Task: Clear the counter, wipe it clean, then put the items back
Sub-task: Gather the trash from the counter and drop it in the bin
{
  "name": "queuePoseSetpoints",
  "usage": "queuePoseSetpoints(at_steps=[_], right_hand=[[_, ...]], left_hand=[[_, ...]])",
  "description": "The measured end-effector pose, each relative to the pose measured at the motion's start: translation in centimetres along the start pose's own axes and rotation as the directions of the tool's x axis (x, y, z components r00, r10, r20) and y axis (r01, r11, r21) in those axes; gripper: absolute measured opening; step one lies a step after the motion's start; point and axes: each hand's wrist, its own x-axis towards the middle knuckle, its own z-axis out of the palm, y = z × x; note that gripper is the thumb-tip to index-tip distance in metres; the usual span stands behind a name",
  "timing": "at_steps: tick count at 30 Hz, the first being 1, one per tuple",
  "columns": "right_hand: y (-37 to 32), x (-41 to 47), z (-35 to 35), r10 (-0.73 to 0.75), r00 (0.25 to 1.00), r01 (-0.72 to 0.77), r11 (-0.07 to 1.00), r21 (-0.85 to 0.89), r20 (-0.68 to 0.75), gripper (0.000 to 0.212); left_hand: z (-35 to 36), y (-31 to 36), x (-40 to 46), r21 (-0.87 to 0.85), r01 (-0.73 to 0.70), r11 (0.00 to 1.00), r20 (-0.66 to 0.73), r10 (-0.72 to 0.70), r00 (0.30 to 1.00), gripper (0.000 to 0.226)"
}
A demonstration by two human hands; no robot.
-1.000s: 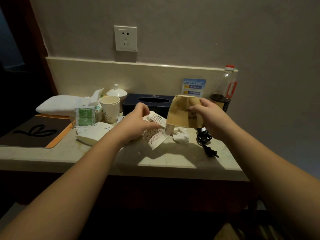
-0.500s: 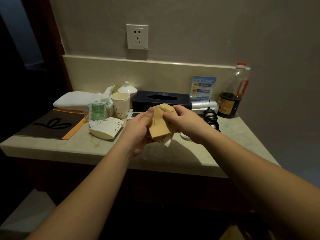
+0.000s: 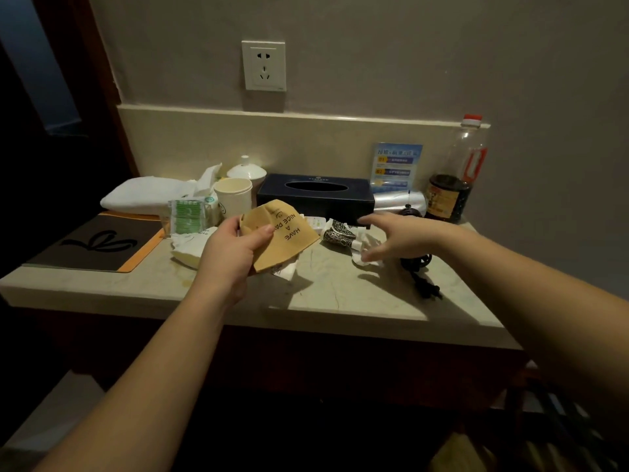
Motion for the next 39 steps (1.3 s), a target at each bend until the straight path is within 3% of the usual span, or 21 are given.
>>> queuePoseSetpoints(at_steps=[3, 8, 13, 18, 22, 29, 39], right_hand=[[0.1, 0.3, 0.1, 0.038, 0.995, -0.034, 0.998, -0.047, 0.091, 0.097], [-0.7, 0.8, 0.6, 0.033, 0.994, -0.018, 0.991, -0.134, 0.105, 0.099], [-0.9, 1.5, 1.3, 0.029, 0.999, -0.024, 0.974, -0.224, 0.022, 0.074], [-0.8, 1.9, 2.0, 0.019, 0.994, -0.039, 0.981, -0.192, -0.105, 0.053], [-1.0, 1.7, 2.1, 0.021, 0.993, -0.045, 0.979, -0.197, -0.119, 0.044], [-1.6, 0.0, -1.7, 0.014, 0.998, -0.027, 0.979, -0.204, -0.064, 0.036], [-1.9, -0.2, -2.4, 0.034, 0.979, 0.039, 0.935, -0.352, 0.2, 0.04]], left_hand=[[0.1, -0.3, 0.0, 0.0, 0.009, 1.0, 0.008, -0.009, 1.0, 0.024], [0.6, -0.2, -0.2, 0.012, 0.029, 1.0, 0.03, -0.029, 0.999, 0.03], [0.7, -0.1, -0.3, 0.006, 0.028, 1.0, 0.058, -0.028, 0.998, 0.028], [0.7, 0.1, -0.2, -0.002, 0.026, 1.0, 0.075, -0.026, 0.997, 0.02], [0.8, 0.3, -0.1, -0.012, 0.015, 1.0, 0.078, -0.014, 0.997, 0.016], [0.4, 0.2, 0.3, -0.02, 0.021, 1.0, 0.085, -0.019, 0.996, 0.018], [0.5, 0.5, 0.5, -0.038, 0.031, 0.999, 0.107, -0.026, 0.994, 0.017]])
